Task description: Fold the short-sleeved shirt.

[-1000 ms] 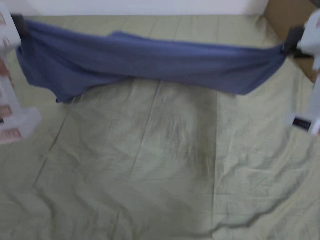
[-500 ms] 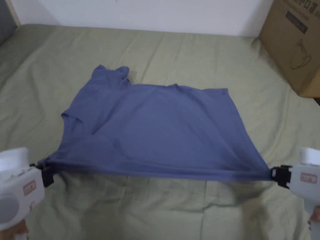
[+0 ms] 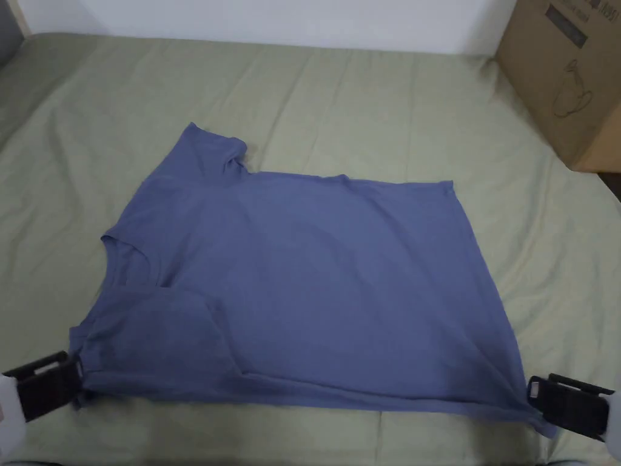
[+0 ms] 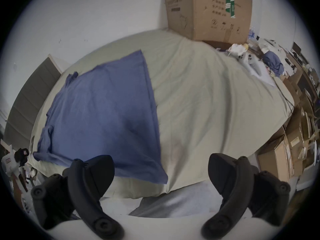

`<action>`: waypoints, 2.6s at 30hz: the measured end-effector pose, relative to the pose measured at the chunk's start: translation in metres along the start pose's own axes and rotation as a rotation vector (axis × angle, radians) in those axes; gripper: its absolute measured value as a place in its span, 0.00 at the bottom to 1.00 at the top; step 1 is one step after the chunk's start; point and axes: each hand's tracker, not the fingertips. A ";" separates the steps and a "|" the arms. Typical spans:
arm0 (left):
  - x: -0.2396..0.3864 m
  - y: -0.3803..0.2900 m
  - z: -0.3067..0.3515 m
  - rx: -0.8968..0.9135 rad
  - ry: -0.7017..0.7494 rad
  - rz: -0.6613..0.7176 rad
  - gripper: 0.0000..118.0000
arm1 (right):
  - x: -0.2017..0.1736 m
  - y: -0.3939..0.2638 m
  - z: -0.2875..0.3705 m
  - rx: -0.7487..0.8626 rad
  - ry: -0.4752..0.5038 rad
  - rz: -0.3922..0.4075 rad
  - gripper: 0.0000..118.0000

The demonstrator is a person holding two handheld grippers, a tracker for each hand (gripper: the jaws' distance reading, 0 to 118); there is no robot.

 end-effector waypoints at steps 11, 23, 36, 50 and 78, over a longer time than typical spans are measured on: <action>0.070 0.070 0.069 0.459 -0.095 -0.148 0.94 | -0.060 0.067 0.091 0.512 -0.030 0.272 0.95; 0.124 0.053 0.077 0.602 -0.188 -0.210 0.27 | -0.118 0.065 0.089 0.678 0.104 0.203 0.12; 0.119 0.058 0.076 0.538 -0.214 -0.204 0.00 | -0.125 0.065 0.090 0.676 0.135 0.164 0.00; 0.051 0.042 0.007 -0.163 -0.093 -0.184 0.99 | -0.114 0.055 0.072 0.594 0.116 0.138 0.00; 0.042 0.014 0.002 -0.122 -0.144 -0.094 0.03 | -0.023 0.016 0.006 -0.107 0.018 0.131 0.94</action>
